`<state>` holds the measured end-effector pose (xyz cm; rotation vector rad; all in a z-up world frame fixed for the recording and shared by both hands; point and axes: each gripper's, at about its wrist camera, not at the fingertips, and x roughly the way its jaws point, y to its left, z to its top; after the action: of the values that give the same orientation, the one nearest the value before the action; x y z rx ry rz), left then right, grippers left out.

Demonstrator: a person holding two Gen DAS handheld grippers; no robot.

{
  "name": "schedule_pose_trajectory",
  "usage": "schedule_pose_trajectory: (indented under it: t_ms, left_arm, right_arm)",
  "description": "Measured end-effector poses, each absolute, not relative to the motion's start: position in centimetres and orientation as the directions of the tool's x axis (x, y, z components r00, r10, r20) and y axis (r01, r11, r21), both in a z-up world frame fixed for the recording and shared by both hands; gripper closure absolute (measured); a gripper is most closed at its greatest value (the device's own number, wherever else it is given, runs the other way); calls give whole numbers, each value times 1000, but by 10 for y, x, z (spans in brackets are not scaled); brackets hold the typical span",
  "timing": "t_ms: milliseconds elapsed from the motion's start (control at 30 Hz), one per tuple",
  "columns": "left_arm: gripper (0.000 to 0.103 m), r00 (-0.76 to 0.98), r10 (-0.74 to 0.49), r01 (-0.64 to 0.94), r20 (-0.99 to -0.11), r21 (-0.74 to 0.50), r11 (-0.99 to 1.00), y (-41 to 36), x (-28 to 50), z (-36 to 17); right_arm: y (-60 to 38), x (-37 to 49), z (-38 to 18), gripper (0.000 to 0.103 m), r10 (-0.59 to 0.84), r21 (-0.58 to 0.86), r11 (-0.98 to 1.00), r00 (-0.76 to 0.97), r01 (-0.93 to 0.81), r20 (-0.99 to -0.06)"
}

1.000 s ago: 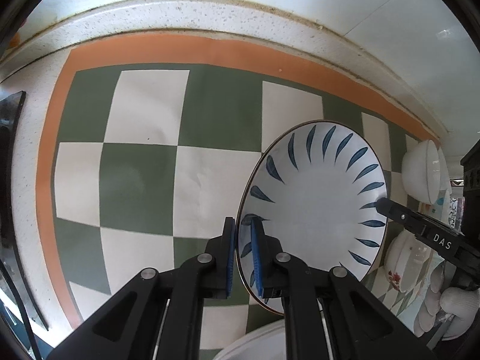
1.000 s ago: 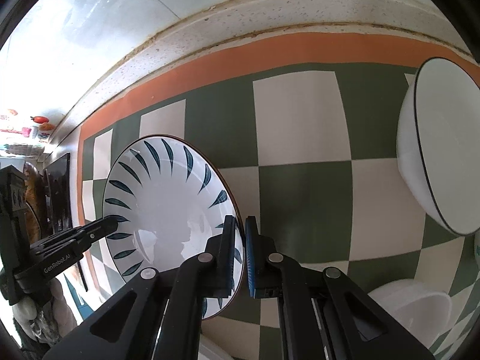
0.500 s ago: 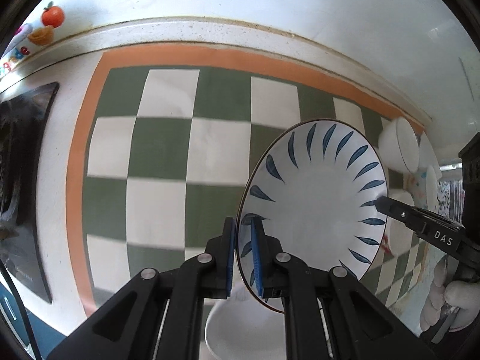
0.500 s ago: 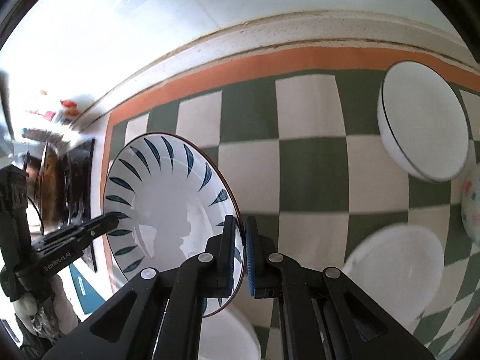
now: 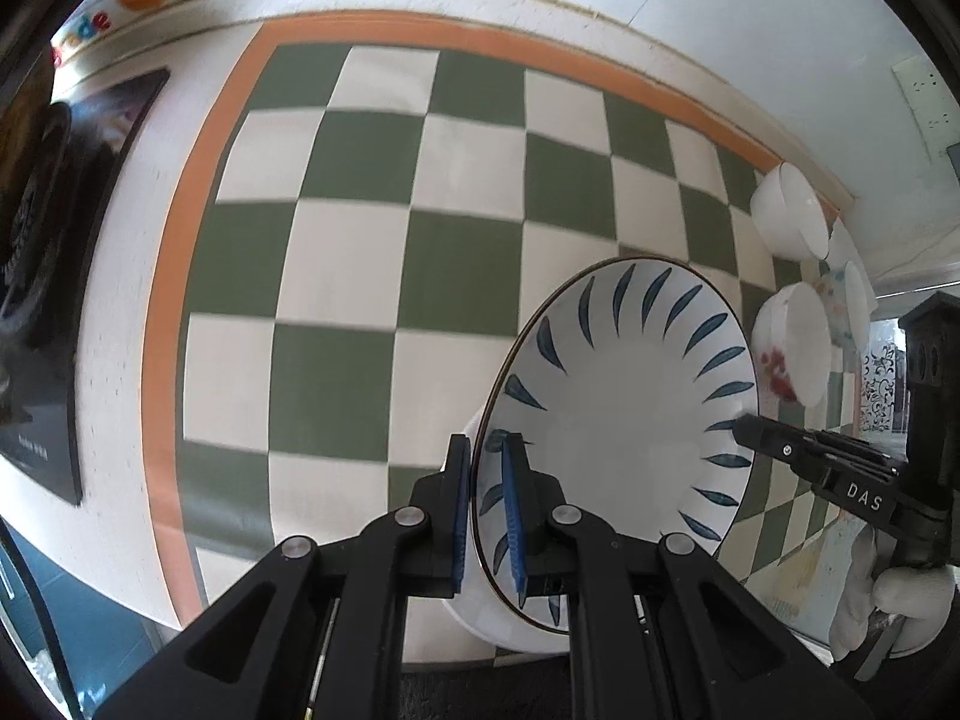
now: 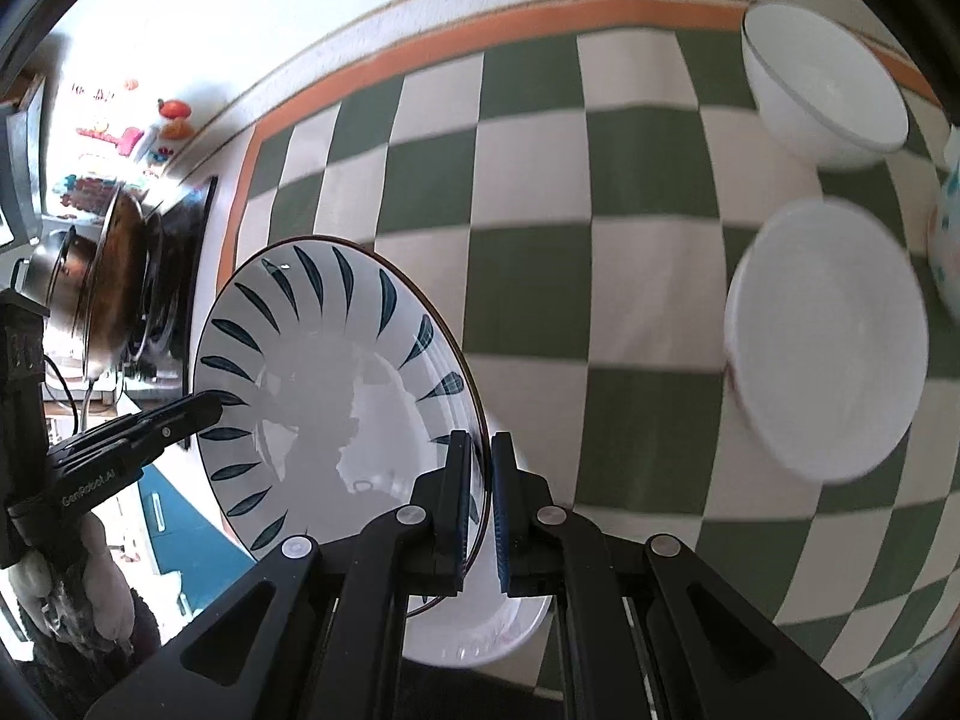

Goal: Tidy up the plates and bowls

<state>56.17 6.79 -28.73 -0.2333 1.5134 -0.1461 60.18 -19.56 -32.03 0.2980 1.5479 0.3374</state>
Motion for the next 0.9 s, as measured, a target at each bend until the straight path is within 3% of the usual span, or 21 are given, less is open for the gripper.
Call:
schedule_pose_trajectory:
  t_ms: [400, 900]
  left_arm:
    - [94, 14, -215, -89, -977, -215, 973, 66, 536, -314]
    - [94, -18, -195, -125, -981, -192, 973, 56, 529, -333]
  right_arm:
    - [-192, 561, -353, 95, 390, 394, 918, -79, -45, -917]
    - [-193, 569, -357, 95, 373, 382, 921, -107, -82, -922]
